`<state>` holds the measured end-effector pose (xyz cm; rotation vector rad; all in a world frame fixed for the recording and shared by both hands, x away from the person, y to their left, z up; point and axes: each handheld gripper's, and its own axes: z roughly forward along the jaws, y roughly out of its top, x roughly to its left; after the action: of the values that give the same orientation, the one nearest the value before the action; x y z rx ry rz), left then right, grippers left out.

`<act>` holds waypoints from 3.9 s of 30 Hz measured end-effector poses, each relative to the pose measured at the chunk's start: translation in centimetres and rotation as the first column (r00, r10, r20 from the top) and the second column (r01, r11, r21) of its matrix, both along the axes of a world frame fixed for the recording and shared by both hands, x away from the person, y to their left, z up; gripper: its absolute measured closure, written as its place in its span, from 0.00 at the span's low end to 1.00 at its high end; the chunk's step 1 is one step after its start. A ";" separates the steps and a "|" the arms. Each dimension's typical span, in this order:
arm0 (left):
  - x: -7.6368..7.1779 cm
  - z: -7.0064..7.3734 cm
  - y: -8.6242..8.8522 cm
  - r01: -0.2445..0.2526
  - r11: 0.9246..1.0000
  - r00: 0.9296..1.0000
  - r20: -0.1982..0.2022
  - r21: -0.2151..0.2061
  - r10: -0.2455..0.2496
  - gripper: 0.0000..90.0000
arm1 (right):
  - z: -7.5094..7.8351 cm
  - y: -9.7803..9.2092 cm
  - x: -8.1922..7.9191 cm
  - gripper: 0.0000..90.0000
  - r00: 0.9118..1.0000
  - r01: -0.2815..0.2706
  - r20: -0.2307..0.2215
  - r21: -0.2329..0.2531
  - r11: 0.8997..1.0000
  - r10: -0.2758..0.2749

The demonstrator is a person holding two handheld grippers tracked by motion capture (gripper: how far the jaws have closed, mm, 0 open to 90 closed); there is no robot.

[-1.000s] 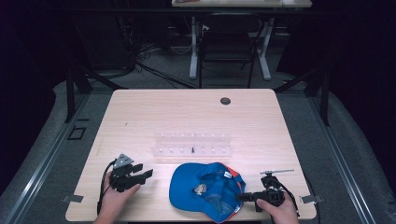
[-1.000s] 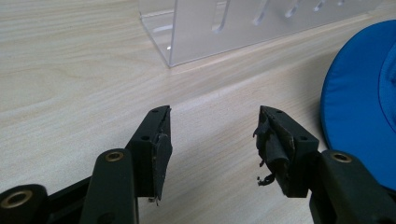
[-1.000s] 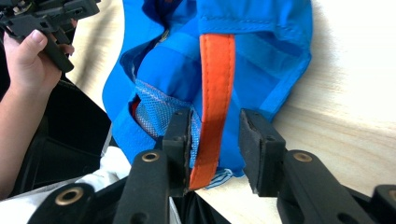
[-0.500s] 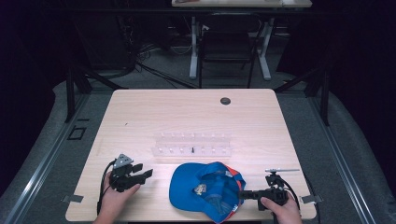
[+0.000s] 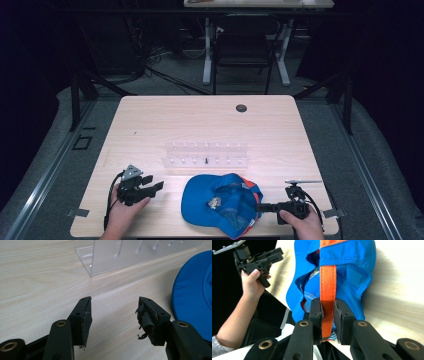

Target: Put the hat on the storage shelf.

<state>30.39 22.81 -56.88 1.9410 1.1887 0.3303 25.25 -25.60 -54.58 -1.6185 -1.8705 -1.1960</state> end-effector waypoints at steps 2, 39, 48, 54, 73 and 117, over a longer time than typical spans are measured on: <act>0.0 0.0 0.0 -0.001 1.000 1.000 0.002 -0.001 0.001 0.51 | 0.1 0.0 0.1 0.86 1.000 0.001 -0.002 -0.018 1.000 -0.001; -0.1 0.0 -0.1 0.005 1.000 1.000 -0.002 0.010 -0.005 0.51 | 9.0 0.8 4.0 0.87 0.999 -0.043 -0.006 -0.137 0.990 0.043; 0.0 -0.1 -0.1 0.007 1.000 1.000 -0.003 0.010 -0.007 0.51 | 10.8 1.2 4.7 0.87 0.997 -0.078 -0.018 -0.101 0.992 0.077; -0.1 -0.1 -0.2 0.005 1.000 1.000 0.003 0.007 -0.005 0.51 | 11.8 1.3 5.1 0.87 0.996 -0.085 -0.020 -0.072 0.994 0.084; -0.1 -0.1 -0.2 0.006 1.000 1.000 0.005 0.007 -0.006 0.51 | 15.1 2.2 5.7 0.87 0.993 -0.120 0.009 -0.001 0.993 0.120; -0.1 -0.1 -0.5 0.010 1.000 1.000 0.004 0.004 -0.010 0.51 | 20.4 2.8 7.4 0.87 0.994 -0.097 0.063 0.120 0.988 0.089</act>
<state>30.32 22.35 -57.02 1.9480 1.1767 0.3314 32.65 -22.76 -34.20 -1.4302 -1.8465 -1.3033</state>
